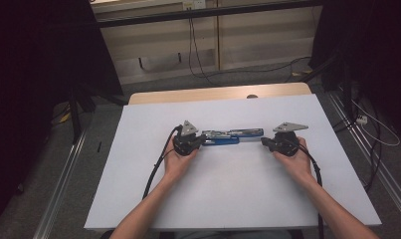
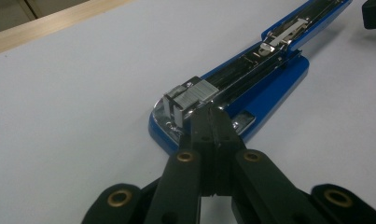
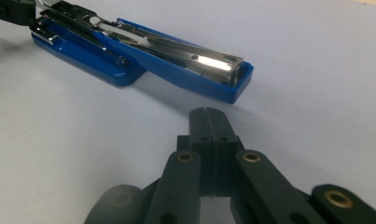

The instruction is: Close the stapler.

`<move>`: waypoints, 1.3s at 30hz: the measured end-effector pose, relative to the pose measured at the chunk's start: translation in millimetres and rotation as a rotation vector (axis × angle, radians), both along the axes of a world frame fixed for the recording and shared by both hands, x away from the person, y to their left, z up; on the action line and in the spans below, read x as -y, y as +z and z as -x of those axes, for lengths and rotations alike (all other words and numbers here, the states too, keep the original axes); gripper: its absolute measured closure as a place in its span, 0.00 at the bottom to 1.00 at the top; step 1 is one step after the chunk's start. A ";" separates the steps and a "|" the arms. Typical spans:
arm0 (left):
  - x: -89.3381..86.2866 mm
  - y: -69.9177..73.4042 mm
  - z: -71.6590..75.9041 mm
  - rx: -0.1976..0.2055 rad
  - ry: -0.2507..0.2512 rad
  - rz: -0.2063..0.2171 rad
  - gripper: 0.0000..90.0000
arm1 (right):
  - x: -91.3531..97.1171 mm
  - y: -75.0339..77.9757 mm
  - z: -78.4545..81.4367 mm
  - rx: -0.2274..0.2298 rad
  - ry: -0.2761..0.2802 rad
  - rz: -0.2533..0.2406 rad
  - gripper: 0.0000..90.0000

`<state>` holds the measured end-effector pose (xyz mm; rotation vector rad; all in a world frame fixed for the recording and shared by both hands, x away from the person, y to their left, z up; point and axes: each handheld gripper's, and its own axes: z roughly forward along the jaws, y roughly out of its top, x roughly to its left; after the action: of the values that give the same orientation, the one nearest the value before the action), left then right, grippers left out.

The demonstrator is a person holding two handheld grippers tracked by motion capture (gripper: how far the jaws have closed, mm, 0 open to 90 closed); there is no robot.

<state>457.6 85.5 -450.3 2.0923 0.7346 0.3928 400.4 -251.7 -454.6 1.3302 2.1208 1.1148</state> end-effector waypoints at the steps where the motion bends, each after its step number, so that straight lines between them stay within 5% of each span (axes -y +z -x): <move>1: 0.2 0.3 0.0 0.004 -0.004 -0.006 1.00 | 0.2 0.1 -0.5 0.001 0.001 0.000 1.00; 11: -0.9 0.1 -3.7 -0.026 -0.005 0.016 1.00 | -3.0 -0.9 -3.9 -0.047 -0.012 0.016 1.00; 22: 1.8 0.4 -1.8 -0.001 -0.014 -0.006 1.00 | -10.8 0.6 -14.1 -0.104 -0.001 0.042 1.00; 39: 3.3 -0.2 -3.4 -0.003 -0.013 0.002 1.00 | -14.1 -1.4 -19.6 -0.086 0.004 0.050 1.00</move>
<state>461.0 82.2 -450.5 2.0955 0.7224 0.3811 420.0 -237.6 -456.1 1.3747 2.1982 1.0163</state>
